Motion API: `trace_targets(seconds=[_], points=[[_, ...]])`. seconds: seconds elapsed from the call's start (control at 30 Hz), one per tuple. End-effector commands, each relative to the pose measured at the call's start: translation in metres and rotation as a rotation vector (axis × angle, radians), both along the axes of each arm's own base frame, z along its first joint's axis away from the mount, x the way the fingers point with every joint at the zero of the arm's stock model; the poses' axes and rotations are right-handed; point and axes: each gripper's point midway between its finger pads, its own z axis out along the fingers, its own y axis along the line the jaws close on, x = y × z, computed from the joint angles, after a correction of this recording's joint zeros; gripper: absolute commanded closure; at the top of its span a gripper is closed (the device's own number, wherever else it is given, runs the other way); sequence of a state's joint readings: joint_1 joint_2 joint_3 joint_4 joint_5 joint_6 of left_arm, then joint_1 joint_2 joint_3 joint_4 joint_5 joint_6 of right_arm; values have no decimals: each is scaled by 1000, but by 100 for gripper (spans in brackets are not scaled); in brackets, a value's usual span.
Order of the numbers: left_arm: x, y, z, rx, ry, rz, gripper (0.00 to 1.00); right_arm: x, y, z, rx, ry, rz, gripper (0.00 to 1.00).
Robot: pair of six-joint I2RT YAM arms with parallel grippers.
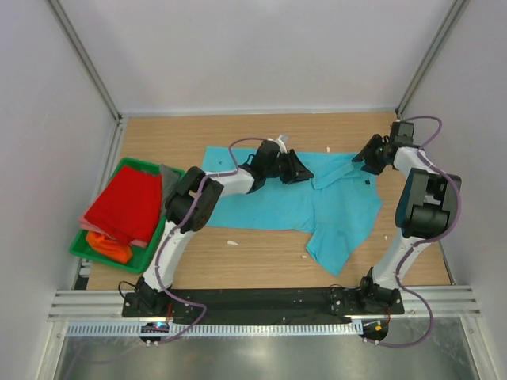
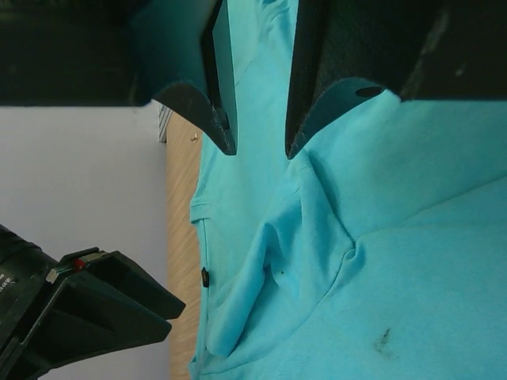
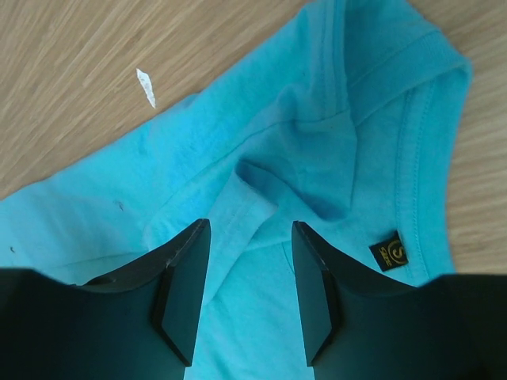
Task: Fold and stack the t-shirts
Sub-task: Fold the tshirt
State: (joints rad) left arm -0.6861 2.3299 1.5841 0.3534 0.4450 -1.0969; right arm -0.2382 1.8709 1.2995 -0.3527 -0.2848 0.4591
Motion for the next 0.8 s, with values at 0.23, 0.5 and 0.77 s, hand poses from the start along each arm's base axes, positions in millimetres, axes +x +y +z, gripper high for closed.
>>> trace_targets(seconds=[0.23, 0.5, 0.77], points=[[27, -31, 21, -78, -40, 58, 68, 25, 14, 4, 26, -114, 149, 50], [21, -29, -2, -49, 12, 43, 68, 23, 12, -6, 12, -101, 168, 51], [18, -31, -6, -47, 25, 33, 68, 15, 6, -20, -37, -47, 193, 51]])
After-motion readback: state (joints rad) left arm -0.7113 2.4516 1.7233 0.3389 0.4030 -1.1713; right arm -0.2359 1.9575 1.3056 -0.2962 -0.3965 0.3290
